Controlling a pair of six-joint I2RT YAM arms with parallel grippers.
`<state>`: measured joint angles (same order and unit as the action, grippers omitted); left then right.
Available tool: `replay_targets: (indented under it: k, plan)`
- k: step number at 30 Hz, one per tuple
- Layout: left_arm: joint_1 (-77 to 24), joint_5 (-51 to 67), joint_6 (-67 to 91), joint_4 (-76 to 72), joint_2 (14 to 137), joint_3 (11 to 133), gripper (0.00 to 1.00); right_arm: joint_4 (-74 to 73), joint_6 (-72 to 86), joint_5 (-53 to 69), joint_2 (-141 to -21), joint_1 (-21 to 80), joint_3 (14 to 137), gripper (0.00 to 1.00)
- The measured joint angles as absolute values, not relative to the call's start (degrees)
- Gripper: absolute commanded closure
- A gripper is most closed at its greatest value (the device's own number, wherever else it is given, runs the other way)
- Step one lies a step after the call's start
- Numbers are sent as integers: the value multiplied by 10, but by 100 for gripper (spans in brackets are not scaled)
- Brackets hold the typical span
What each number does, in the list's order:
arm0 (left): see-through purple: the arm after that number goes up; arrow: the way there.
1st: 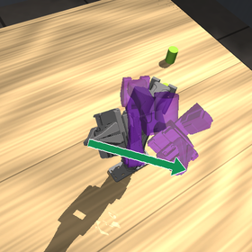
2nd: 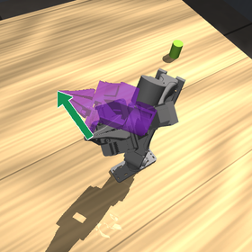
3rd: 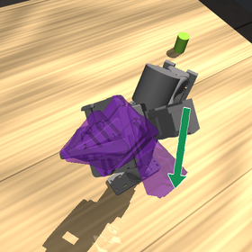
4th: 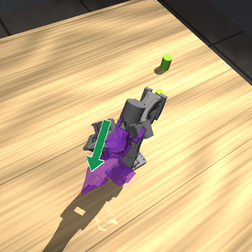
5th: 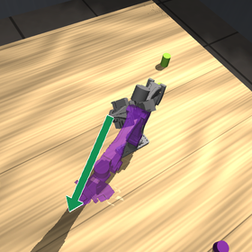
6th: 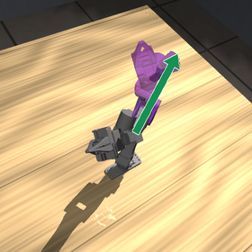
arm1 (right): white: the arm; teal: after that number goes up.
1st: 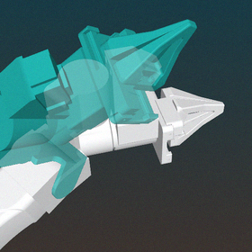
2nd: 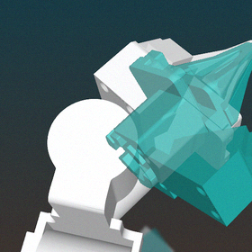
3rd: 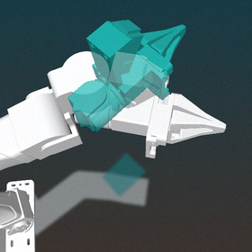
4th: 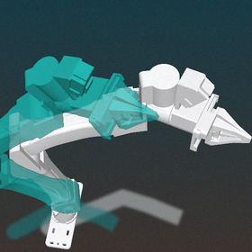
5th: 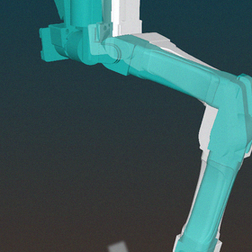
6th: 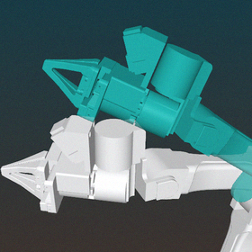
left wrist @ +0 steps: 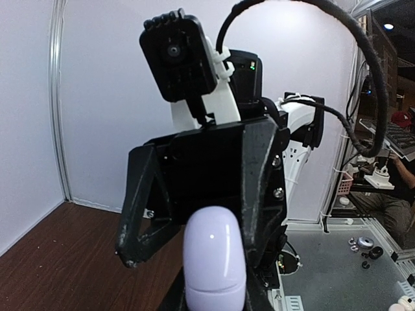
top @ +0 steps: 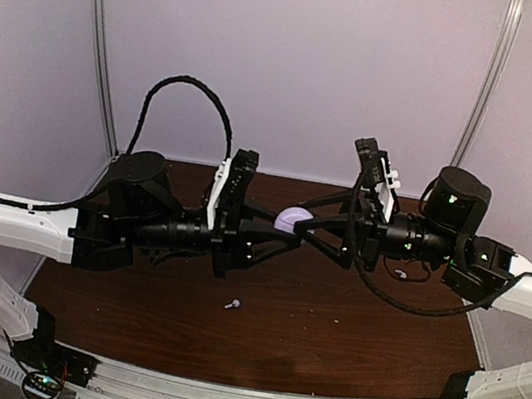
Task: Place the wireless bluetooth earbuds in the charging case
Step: Open the charging case.
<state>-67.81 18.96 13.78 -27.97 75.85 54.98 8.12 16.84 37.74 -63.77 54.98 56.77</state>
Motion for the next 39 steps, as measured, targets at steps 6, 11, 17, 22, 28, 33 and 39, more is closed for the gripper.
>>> replay_targets:
  k: [6, 11, 17, 22, 28, 33, 39]
  plan:
    - [-674, 192, 122, -264, 759, 550, 100, 70, 170, 369, -638, 548, 570, 45]
    - [-674, 193, 108, -249, 758, 550, 100, 73, 182, 369, -638, 540, 571, 45]
    - [-676, 195, 91, -231, 757, 550, 100, 75, 190, 359, -641, 529, 571, 45]
    - [-676, 188, 92, -221, 757, 550, 100, 75, 196, 360, -641, 525, 571, 40]
    - [-666, 183, 116, -222, 755, 541, 100, 53, 183, 359, -635, 517, 576, 31]
    - [-638, 183, 144, -220, 750, 518, 100, 11, 178, 342, -610, 447, 579, 30]
    - [-615, 181, 169, -217, 744, 510, 100, -91, 176, 302, -620, 294, 577, 31]
